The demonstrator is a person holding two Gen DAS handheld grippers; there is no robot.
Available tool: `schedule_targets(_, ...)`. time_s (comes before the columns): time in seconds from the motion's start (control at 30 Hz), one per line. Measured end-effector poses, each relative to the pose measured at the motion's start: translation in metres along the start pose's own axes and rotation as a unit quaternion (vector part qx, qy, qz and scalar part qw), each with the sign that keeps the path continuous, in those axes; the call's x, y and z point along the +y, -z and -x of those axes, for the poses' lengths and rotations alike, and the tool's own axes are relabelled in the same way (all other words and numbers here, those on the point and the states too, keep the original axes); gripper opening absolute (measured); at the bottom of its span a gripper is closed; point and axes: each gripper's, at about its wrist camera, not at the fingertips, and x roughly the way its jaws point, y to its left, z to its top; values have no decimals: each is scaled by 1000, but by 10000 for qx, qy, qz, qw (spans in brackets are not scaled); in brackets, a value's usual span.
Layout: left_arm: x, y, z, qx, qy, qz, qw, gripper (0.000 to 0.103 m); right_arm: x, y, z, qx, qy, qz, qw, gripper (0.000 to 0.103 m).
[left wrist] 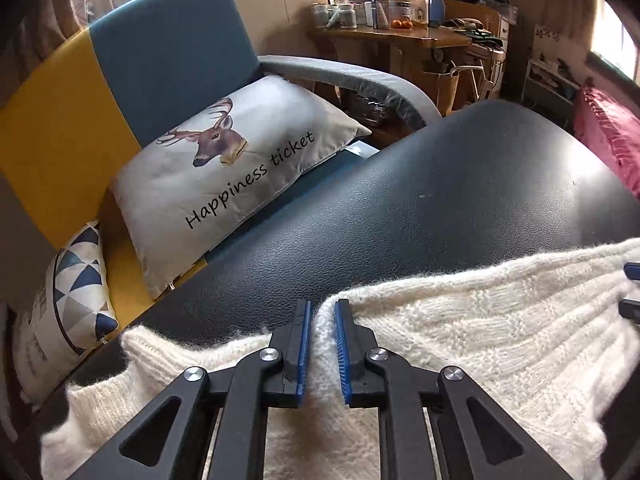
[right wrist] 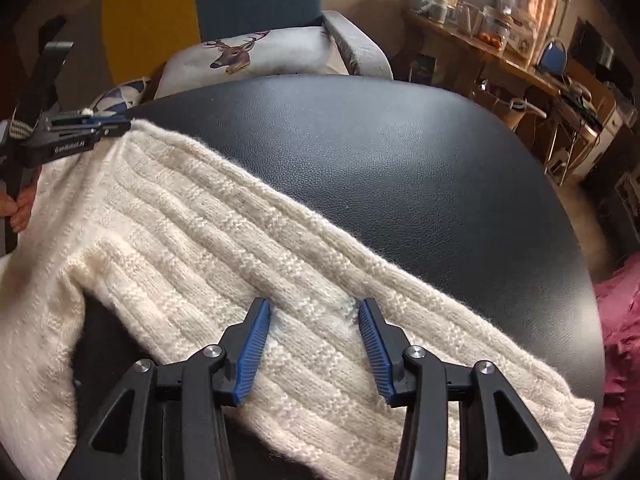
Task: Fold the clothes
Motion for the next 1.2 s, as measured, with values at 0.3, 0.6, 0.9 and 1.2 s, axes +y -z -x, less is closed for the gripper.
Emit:
schedule_targets(0.3,63,21,76,-365,408,1203,9912,44,3,-12,9,112,72,-148,9998,47)
schedule_targets(0.6,192,130,123,-131,-830,1972,9768,48,107,-78,38,-649,-1517,448,9853,48)
schedule_targets(0.9,212,136,101,13,-620,1062,9924,65,237,-163,-9,-484,-1549,1766,9708,48)
schedule_targets(1.2,197,116,49,505,-408,248,9976,77,263,-192,-62,262,-1606,2295,9596,49)
